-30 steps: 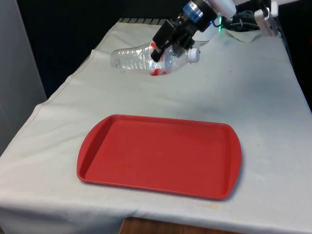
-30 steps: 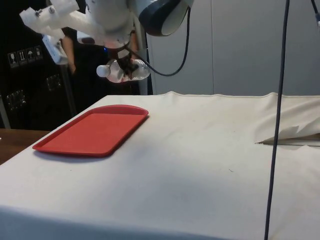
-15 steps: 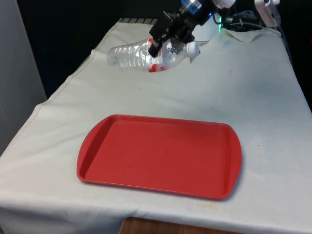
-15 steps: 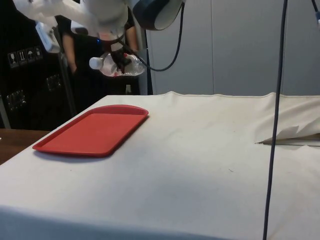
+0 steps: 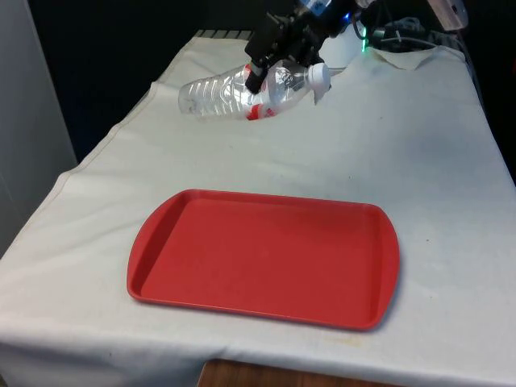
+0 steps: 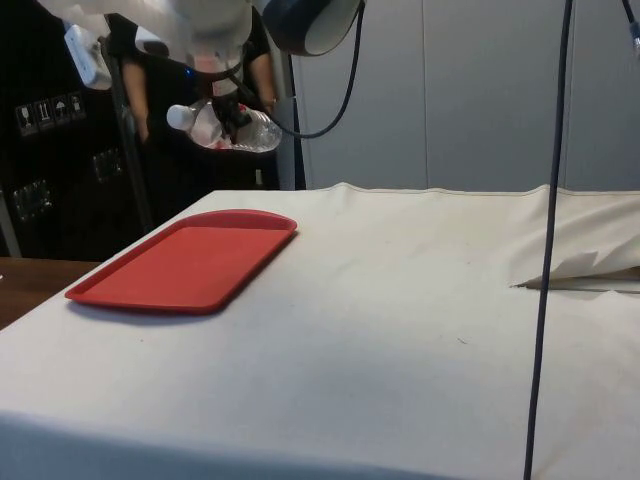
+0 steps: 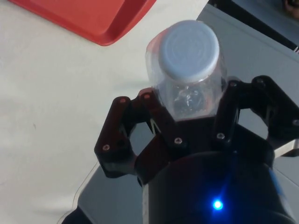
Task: Place the bottle upright on the tray.
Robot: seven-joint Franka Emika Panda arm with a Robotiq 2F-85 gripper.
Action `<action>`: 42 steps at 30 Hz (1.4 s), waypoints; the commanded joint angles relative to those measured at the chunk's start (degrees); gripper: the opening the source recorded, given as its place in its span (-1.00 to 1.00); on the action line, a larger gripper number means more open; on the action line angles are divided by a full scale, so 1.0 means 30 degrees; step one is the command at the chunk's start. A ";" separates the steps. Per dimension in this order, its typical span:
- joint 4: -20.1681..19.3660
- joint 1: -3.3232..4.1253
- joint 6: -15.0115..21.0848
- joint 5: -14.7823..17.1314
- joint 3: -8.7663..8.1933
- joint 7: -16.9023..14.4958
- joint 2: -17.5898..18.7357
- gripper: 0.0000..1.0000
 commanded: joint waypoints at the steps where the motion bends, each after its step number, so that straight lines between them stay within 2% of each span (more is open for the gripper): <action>1: -0.0019 -0.0076 0.0325 0.0115 0.0000 0.0038 -0.0038 -0.67; 2: 0.0000 0.0000 0.0095 0.0019 -0.0019 0.0095 0.0000 -0.67; 3: -0.0019 -0.0095 0.0439 0.0115 -0.0019 0.0115 -0.0057 -0.67; 8: -0.0057 -0.0115 0.0955 0.0115 -0.0134 0.0573 -0.0095 -0.67; 10: 0.0000 0.0000 0.0936 0.0019 -0.0248 0.0821 -0.0019 -0.67; 11: -0.0076 -0.0115 0.1299 0.0115 -0.0248 0.0859 -0.0095 -0.67; 20: -0.0057 -0.0134 0.2464 0.0095 -0.0592 0.1795 -0.0038 -0.67; 21: -0.0019 -0.0019 0.2120 0.0019 -0.0611 0.1795 -0.0019 -0.67; 22: -0.0057 -0.0134 0.2578 0.0115 -0.0630 0.1891 -0.0019 -0.67; 27: -0.0057 -0.0153 0.3342 0.0134 -0.0840 0.2445 0.0038 -0.67; 28: -0.0057 -0.0038 0.3018 0.0019 -0.0879 0.2464 0.0000 -0.67; 29: -0.0057 -0.0153 0.3476 0.0134 -0.0898 0.2540 0.0057 -0.67; 34: -0.0057 -0.0191 0.4297 0.0191 -0.1127 0.3094 0.0115 -0.67; 35: -0.0057 -0.0076 0.4011 0.0038 -0.1184 0.3151 0.0076 -0.67; 36: -0.0057 -0.0191 0.4412 0.0191 -0.1165 0.3170 0.0134 -0.67; 42: -0.0019 -0.0229 0.5424 0.0286 -0.1471 0.3782 0.0248 -0.67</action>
